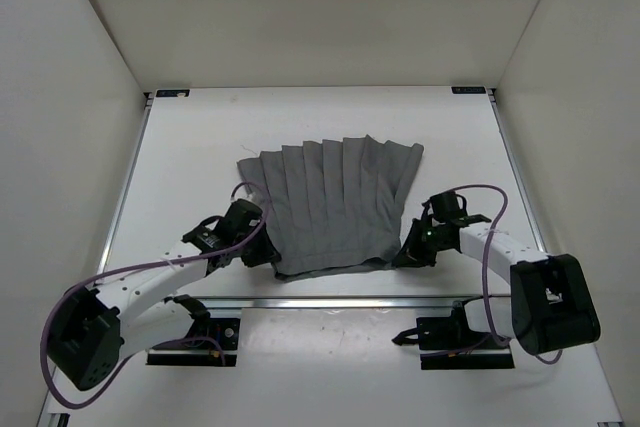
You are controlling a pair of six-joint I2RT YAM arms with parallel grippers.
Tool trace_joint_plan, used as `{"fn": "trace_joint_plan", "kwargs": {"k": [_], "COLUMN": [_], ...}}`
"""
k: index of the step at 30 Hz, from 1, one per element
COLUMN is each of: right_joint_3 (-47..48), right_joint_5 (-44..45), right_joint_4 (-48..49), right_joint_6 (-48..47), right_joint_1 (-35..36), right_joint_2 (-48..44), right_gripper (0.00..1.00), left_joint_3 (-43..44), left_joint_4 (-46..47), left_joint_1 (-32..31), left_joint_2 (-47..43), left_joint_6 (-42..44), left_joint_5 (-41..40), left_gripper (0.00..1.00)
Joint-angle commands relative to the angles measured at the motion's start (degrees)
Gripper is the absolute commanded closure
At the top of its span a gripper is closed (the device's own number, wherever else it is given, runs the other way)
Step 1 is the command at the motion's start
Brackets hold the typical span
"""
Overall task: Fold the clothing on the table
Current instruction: Flatten the skirt out
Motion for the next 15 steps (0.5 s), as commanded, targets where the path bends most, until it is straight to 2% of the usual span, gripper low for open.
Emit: {"fn": "trace_joint_plan", "kwargs": {"k": [1,5,7,9,15], "right_joint_3": [0.4,13.7,18.0,17.9,4.4], "right_joint_5": [-3.6,2.3,3.1,2.5,1.5], "right_joint_4": [3.9,-6.6,-9.5,-12.0,-15.7], "right_joint_6": [-0.5,-6.3,-7.2,-6.8,-4.2], "right_joint_1": [-3.6,-5.5,-6.2,-6.8,-1.3], "right_joint_2": [0.5,-2.8,-6.8,-8.4,-11.7], "right_gripper": [1.0,1.0,1.0,1.0,1.0], "left_joint_3": [-0.1,7.8,9.7,8.1,-12.1], "left_joint_4": [2.3,1.1,-0.3,-2.8,-3.7], "left_joint_1": [4.0,12.8,13.4,13.3,11.7], "left_joint_2": [-2.4,-5.9,-10.0,-12.7,-23.7], "left_joint_6": [0.9,4.4,5.0,2.7,-7.1], "left_joint_5": [2.2,2.8,-0.1,-1.5,4.8], "left_gripper": [1.0,1.0,1.0,1.0,1.0]}}
